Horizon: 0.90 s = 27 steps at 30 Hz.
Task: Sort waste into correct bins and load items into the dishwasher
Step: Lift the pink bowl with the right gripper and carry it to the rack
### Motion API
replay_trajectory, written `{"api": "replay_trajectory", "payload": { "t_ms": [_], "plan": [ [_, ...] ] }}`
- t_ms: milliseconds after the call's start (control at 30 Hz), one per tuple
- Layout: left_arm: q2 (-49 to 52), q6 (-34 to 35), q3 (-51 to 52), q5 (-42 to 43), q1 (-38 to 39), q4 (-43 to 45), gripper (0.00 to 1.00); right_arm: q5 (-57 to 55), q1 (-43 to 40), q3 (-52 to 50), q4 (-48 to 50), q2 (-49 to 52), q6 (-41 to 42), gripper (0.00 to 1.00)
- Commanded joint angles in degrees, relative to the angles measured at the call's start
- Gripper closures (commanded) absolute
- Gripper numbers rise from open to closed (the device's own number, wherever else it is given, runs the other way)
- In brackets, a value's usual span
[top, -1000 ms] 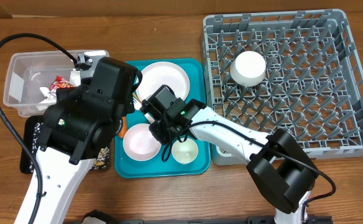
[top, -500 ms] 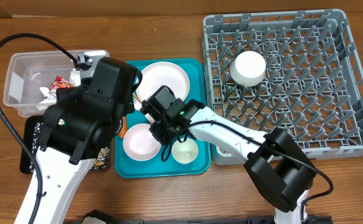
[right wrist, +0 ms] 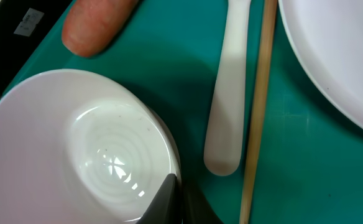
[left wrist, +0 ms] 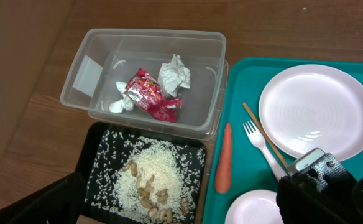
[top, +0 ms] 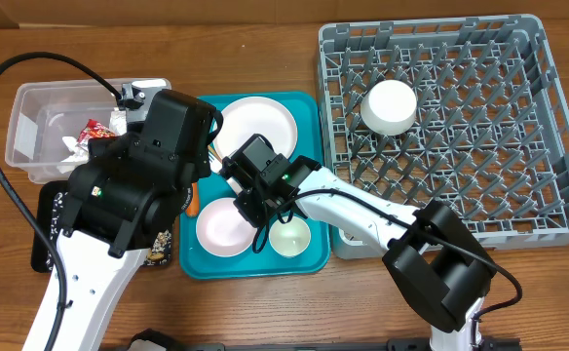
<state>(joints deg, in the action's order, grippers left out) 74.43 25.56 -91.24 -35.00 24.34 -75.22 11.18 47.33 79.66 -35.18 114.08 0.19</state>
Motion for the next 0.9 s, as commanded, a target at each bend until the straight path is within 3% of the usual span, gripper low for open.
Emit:
{"api": "replay_trajectory", "payload": {
  "t_ms": [0,433,867],
  "plan": [
    [0.4,0.8,-0.7,-1.0,0.1,0.2,0.00,1.8,-0.2,2.2,0.4,0.0,0.0,0.96],
    [0.4,0.8,-0.7,-1.0,0.1,0.2,0.00,8.3,-6.8,11.5,-3.5,-8.5,1.4,0.96],
    [0.4,0.8,-0.7,-1.0,0.1,0.2,0.00,7.0,-29.7,12.1,-18.3,-18.4,1.7,0.96]
  ]
}}
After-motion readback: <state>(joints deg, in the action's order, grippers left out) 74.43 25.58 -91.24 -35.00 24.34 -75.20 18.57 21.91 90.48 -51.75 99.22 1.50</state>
